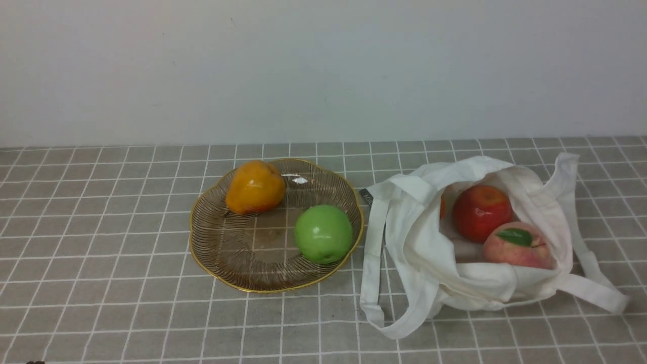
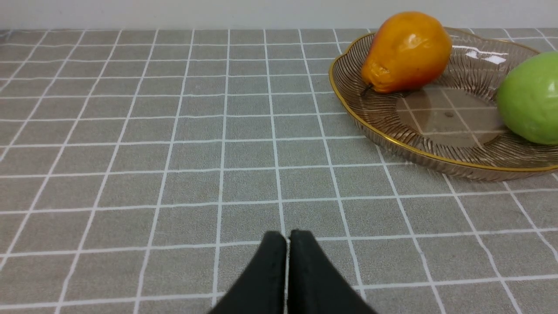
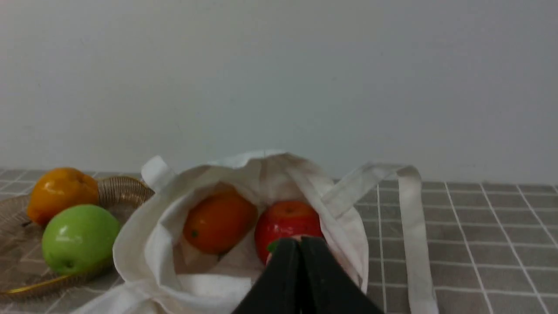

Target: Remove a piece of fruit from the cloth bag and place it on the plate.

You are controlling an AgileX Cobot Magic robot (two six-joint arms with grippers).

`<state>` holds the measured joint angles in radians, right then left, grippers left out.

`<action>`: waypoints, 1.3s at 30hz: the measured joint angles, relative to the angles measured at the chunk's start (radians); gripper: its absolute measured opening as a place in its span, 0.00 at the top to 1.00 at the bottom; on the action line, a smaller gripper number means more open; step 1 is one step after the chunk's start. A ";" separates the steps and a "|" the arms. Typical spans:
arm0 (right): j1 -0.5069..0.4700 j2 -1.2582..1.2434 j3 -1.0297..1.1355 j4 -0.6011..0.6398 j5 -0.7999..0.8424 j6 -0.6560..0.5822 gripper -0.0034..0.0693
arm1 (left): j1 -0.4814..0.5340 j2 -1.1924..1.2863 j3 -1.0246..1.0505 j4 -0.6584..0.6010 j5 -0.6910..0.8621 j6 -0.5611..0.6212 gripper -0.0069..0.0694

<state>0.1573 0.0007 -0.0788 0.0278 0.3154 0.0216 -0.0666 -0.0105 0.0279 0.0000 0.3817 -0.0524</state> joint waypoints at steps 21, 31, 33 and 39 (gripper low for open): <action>-0.080 -0.009 0.105 -0.005 0.049 -0.007 0.97 | 0.000 0.000 0.000 0.000 0.000 0.000 0.92; -0.080 -0.009 0.105 -0.005 0.049 -0.003 0.97 | 0.000 0.000 0.000 0.000 0.000 0.000 0.92; -0.080 -0.009 0.105 -0.005 0.049 -0.003 0.97 | 0.000 0.000 0.000 0.000 0.000 0.000 0.92; -0.080 -0.009 0.105 -0.005 0.049 -0.003 0.97 | 0.000 0.000 0.000 0.000 0.000 0.000 0.92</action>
<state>0.0769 -0.0081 0.0258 0.0228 0.3639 0.0186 -0.0666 -0.0105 0.0279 0.0000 0.3817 -0.0524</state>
